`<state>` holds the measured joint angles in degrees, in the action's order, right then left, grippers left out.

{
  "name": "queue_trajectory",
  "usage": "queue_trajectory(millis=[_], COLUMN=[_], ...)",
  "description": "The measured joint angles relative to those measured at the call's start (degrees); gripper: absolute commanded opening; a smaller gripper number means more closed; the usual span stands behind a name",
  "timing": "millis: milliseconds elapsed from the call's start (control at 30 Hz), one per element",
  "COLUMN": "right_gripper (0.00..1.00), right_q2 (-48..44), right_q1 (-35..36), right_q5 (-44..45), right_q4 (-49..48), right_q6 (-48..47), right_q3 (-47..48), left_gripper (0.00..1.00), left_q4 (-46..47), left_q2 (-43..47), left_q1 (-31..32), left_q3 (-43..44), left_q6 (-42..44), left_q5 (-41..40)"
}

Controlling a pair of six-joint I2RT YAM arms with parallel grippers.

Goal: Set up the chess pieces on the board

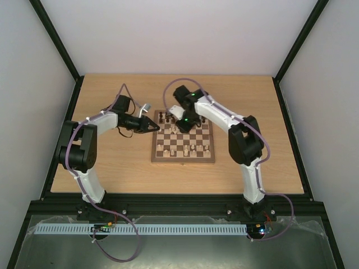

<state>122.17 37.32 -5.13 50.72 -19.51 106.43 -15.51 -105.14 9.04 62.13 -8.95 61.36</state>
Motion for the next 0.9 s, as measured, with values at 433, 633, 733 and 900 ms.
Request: queue_trajectory(millis=[433, 633, 733, 900], right_gripper=[0.09, 0.09, 0.09, 0.09], right_q2=[-10.9, -12.7, -12.7, -12.9], right_q1=[-12.9, -12.9, -12.9, -12.9], right_q5=[1.8, 1.8, 1.9, 2.0], right_q4=[-3.3, -4.6, -4.8, -5.3], right_q6=[-0.5, -0.5, -0.5, -0.5], right_q3=[-14.6, -17.9, -18.5, -18.8], left_gripper=[0.1, 0.1, 0.1, 0.1], left_q4=[-20.4, -28.8, -31.8, -33.0], left_q2=[0.4, -2.4, -2.7, -2.7], left_q1=[14.5, 19.1, 20.8, 23.0], left_q3=[18.7, 24.9, 25.2, 24.5], left_q6=[28.6, 41.8, 47.2, 52.9], left_q5=[-19.9, -27.7, -31.8, -37.5])
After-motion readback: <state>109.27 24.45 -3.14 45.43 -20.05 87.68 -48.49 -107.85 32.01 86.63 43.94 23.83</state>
